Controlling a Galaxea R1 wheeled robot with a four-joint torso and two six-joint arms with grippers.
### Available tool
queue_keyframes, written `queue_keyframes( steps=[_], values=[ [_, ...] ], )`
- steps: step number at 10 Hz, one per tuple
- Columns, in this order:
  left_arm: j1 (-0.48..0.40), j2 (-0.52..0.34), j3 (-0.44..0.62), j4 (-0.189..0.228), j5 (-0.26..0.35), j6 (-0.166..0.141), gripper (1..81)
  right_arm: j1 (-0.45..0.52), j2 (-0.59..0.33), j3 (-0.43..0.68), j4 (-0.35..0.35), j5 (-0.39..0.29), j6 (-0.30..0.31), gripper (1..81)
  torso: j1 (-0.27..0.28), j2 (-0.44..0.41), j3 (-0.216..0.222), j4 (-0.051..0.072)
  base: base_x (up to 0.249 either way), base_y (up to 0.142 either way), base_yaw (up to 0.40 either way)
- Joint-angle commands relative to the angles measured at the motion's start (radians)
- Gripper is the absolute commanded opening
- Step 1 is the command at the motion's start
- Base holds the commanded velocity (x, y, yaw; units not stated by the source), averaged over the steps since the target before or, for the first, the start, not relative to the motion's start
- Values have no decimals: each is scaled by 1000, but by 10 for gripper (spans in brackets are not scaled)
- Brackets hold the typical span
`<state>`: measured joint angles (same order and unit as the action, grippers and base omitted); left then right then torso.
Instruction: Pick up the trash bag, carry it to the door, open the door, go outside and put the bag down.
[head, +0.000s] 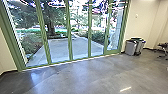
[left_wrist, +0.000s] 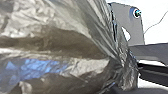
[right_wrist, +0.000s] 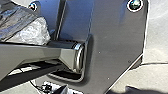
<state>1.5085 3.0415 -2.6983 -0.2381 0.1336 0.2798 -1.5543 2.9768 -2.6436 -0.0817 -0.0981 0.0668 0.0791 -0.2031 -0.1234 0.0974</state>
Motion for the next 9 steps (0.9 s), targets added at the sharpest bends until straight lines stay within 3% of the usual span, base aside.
queue_keyframes(
  steps=[1, 9],
  values=[
    [-46, 4, 5, 3, 75, 4, 10, 45, -3, 2, -7, -58, -4, 811, 0, 0, 0, 0, 65, 0, 0],
    [-43, -6, 5, -1, 73, 4, 10, 56, 6, 2, -13, -66, -4, 811, -2, 0, 0, 0, 92, 0, 0]
  ],
)
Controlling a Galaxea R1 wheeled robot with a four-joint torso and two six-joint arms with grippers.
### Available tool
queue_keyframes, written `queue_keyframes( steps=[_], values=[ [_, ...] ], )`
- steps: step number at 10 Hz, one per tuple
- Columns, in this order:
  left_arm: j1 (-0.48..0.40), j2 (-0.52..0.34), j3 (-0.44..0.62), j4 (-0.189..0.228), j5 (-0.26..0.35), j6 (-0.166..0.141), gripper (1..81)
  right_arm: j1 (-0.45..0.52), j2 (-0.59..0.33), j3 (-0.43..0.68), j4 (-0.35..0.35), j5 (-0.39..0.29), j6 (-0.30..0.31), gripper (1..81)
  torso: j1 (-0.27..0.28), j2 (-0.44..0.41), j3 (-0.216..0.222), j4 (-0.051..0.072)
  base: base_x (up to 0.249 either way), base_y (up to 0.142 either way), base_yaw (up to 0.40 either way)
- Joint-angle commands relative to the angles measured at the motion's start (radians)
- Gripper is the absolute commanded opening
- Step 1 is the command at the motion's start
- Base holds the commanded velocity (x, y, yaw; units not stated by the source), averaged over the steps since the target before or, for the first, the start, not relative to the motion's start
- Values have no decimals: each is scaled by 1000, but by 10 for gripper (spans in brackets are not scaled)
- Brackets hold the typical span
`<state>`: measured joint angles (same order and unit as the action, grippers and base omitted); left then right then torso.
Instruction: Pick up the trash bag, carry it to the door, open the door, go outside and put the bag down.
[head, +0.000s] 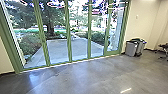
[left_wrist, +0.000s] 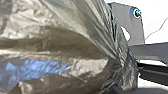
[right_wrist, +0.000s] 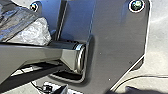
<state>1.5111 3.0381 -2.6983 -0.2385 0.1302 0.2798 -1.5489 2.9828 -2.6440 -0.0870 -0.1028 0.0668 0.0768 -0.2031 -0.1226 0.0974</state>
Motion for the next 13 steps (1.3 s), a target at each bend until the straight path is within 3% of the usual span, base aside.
queue_keyframes(
  steps=[1, 8, 13],
  values=[
    [-45, -1, 5, 1, 77, 4, 10, 48, 0, 3, -8, -58, -4, 811, 0, 0, 0, 0, 101, 0, 0],
    [-44, 1, 5, 1, 77, 4, 10, -3, 3, -14, -83, -37, -2, 811, 0, 0, 0, 0, 105, 0, 0],
    [-44, 1, 5, 2, 77, 4, 10, -11, 3, -16, -83, -31, -1, 811, 0, 0, 0, 0, 119, 0, 0]
  ],
)
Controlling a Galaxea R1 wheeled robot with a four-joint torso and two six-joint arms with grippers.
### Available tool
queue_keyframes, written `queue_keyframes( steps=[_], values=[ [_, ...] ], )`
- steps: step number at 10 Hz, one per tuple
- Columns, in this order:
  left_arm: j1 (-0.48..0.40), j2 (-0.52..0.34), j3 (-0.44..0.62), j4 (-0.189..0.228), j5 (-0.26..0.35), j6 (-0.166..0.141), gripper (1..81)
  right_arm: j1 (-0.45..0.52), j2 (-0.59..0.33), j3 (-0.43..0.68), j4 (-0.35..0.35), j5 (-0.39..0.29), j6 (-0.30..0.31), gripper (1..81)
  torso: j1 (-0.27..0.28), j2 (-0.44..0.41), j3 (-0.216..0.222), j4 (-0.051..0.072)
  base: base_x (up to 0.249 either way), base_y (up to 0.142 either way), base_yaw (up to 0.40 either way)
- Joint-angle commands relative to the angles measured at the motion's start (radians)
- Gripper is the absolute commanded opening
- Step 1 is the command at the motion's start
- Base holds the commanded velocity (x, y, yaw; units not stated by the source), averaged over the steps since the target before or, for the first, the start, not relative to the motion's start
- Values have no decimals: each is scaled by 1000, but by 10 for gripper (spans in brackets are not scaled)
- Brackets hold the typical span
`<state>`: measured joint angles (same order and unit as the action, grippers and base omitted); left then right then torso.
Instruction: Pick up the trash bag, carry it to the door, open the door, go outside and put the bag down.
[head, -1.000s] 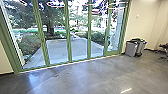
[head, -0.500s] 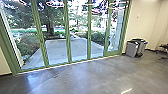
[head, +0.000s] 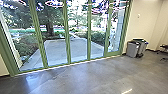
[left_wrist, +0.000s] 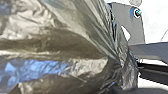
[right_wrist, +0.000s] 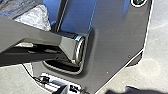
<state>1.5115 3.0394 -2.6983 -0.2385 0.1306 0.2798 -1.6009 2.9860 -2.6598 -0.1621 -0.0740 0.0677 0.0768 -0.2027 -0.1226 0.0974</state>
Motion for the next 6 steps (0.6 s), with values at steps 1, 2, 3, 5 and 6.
queue_keyframes(
  steps=[1, 2, 3, 5, 6],
  values=[
    [-46, 0, 5, 2, 76, 4, 10, 41, 3, 0, -10, -59, -2, 811, 0, 0, 0, 0, 121, 0, 0],
    [-44, 1, 5, 2, 76, 4, 10, 43, 3, 0, -10, -59, -2, 811, 0, 0, 0, 0, 122, 0, 0],
    [-44, 3, 6, 2, 76, 4, 10, 43, 3, 0, -10, -59, -2, 811, 0, 0, 0, 0, 121, 0, 0],
    [-44, 3, 5, 2, 76, 4, 10, 43, 3, 0, -10, -59, -2, 811, 0, 0, 0, 0, 121, 0, 0],
    [-44, 3, 5, 2, 76, 4, 10, 45, 4, 0, -10, -59, -2, 811, 0, 0, 0, 0, 122, 0, 0]
  ],
)
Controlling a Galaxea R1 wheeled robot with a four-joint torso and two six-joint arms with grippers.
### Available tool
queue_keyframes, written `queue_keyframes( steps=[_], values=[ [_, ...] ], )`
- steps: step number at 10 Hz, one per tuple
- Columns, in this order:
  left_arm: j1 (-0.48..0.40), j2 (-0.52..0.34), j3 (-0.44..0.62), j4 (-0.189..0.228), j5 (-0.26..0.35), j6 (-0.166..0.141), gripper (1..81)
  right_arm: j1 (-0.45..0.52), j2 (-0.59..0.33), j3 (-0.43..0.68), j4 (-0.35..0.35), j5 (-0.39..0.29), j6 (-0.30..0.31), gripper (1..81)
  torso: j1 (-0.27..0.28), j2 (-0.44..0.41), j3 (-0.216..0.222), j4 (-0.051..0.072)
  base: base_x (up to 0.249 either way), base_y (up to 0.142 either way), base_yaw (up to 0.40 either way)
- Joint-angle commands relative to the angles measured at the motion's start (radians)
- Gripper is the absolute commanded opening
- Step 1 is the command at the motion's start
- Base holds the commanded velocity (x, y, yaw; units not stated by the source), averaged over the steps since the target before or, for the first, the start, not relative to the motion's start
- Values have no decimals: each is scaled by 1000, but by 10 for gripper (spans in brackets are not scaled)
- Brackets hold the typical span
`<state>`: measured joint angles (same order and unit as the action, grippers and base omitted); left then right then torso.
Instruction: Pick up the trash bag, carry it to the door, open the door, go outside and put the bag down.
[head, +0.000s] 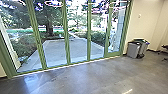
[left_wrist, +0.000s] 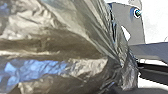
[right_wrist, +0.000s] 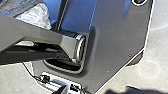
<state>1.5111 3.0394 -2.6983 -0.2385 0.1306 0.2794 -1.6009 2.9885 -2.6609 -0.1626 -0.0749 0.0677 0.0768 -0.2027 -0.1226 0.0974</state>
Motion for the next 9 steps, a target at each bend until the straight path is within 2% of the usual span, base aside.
queue_keyframes(
  steps=[1, 9],
  values=[
    [-44, 3, 5, 4, 76, 4, 10, 46, 3, 1, -9, -59, -2, 811, 0, 0, 0, 0, 125, 0, 0],
    [-44, 6, 5, 4, 76, 4, 10, 46, 5, 1, -9, -59, -2, 811, 0, 0, 0, 0, 128, 0, 0]
  ],
)
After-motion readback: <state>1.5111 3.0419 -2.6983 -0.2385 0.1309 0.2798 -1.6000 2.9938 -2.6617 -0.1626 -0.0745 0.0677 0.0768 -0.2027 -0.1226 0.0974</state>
